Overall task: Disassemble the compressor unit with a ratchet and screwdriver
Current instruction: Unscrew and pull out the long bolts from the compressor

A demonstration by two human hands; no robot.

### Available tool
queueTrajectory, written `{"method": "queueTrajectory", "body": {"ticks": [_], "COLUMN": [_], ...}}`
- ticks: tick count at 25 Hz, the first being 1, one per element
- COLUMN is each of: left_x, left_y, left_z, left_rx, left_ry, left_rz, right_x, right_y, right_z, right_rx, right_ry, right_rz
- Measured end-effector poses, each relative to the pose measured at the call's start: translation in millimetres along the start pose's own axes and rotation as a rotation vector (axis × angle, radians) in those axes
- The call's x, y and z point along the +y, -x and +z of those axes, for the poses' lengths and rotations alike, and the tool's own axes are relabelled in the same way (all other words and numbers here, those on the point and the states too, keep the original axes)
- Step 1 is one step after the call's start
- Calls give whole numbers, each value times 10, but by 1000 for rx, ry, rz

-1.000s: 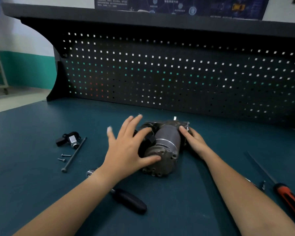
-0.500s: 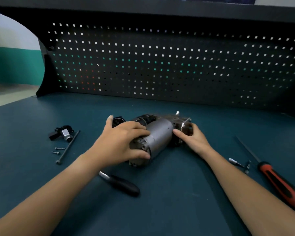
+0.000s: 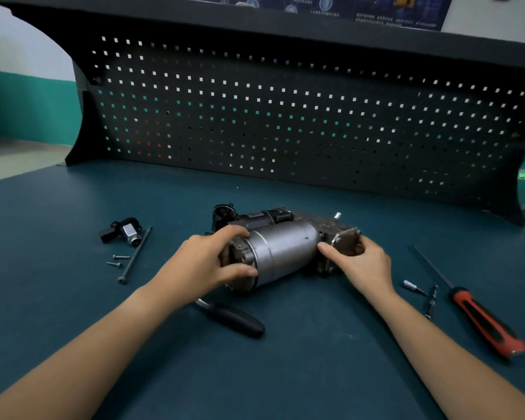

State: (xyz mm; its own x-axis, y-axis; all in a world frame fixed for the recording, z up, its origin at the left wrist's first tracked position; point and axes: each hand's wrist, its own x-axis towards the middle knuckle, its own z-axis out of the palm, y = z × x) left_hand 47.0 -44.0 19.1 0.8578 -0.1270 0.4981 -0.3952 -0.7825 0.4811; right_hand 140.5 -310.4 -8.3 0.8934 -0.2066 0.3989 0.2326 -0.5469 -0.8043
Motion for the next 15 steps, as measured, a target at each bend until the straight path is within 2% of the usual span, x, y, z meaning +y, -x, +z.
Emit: {"method": "queueTrajectory", "body": {"ticks": [3, 6, 8, 12, 15], "left_x": [42, 134, 224, 330, 283], "left_y": [2, 49, 115, 158, 151], "left_z": [-28, 5, 83, 208, 239], "left_rx": [-22, -74, -67, -31, -13], "left_ry": [-69, -363, -453, -466, -356], "left_rz": [-3, -52, -100, -167, -191], "right_x": [-54, -74, -86, -76, -81], "right_y": [14, 29, 43, 69, 75], "right_z": [-27, -55, -62, -70, -84], "right_rx": [9, 12, 4, -1, -5], "right_ry": [33, 47, 51, 47, 37], "right_rz": [-7, -10, -4, -6, 0]}}
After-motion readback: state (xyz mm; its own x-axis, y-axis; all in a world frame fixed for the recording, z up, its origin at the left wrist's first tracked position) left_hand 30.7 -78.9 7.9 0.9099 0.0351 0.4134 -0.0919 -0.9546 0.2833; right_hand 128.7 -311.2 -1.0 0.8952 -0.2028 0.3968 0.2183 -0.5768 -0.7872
